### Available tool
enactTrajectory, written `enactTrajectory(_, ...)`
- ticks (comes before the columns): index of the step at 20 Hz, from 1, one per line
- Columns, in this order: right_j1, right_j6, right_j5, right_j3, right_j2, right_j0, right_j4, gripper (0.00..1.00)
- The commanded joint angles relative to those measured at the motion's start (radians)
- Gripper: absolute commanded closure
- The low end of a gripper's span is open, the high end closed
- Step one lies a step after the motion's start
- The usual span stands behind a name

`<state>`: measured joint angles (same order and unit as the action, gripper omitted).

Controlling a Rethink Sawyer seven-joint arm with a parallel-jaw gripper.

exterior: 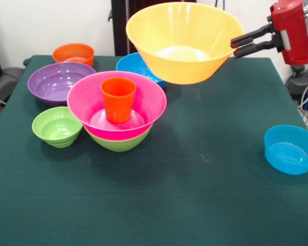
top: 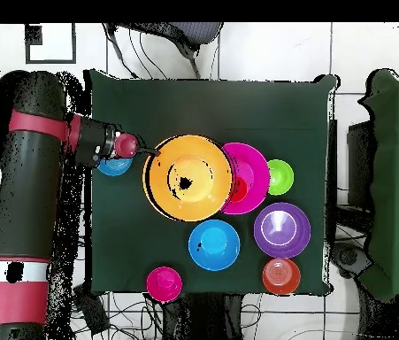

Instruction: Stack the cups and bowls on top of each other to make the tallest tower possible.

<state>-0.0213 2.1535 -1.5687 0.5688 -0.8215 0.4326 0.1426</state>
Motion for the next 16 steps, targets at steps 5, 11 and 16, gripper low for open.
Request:
enactTrajectory(5, 0.010, -0.316, 0.044, -0.052, 0.100, -0.049, 0.062, 1.00)
enactTrajectory(11, -0.010, -0.320, 0.088, -0.016, 0.107, -0.053, 0.071, 1.00)
enactTrajectory(16, -0.005, -0.332, 0.090, -0.034, 0.104, -0.065, 0.075, 1.00)
